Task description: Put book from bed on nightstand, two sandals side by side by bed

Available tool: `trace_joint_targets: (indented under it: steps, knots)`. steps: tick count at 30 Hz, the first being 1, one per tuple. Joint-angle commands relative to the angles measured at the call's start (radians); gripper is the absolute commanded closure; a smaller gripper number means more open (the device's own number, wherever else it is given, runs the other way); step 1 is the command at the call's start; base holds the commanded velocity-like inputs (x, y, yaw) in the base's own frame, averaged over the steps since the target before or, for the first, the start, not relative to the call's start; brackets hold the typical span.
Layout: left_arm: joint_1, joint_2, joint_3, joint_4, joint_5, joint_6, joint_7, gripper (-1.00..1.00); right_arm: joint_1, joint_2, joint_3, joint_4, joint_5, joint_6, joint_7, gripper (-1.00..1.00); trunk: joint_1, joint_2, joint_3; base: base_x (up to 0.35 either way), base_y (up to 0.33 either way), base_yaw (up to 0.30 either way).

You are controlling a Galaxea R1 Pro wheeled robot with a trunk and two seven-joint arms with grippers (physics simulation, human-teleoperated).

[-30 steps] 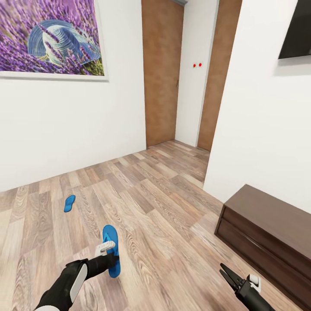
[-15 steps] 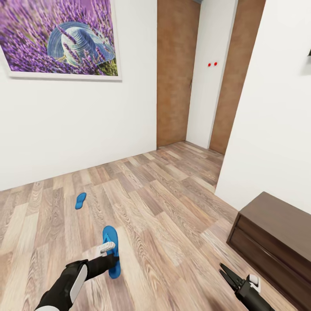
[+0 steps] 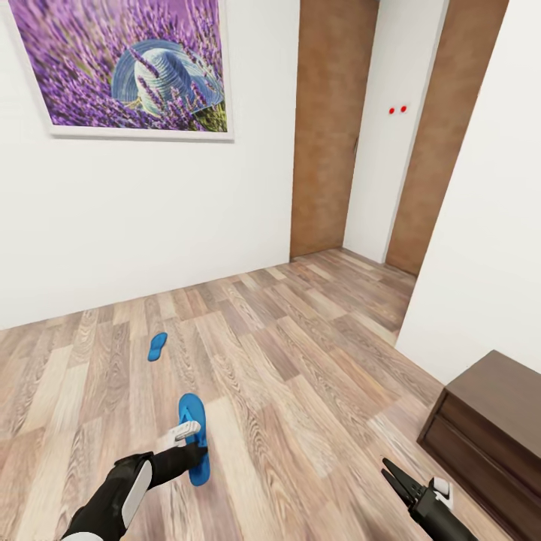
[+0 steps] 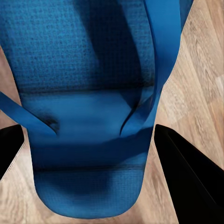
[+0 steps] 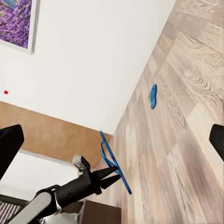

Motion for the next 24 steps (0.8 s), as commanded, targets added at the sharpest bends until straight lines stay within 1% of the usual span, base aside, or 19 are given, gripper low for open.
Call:
trace_joint_targets:
  steps: [1, 24]
  knots:
    - [-0.001, 0.0, 0.003, 0.0, 0.007, 0.008, -0.002, 1.0, 0.0, 0.0, 0.0, 0.0, -0.005, 0.01, 0.002, -1.0, 0.0, 0.0, -0.001, 0.1, 0.0, 0.157]
    - [-0.001, 0.0, 0.003, 0.0, 0.007, 0.008, -0.002, 1.0, 0.0, 0.001, 0.0, 0.0, -0.004, 0.01, 0.002, -1.0, 0.0, 0.0, -0.001, 0.104, 0.0, 0.157]
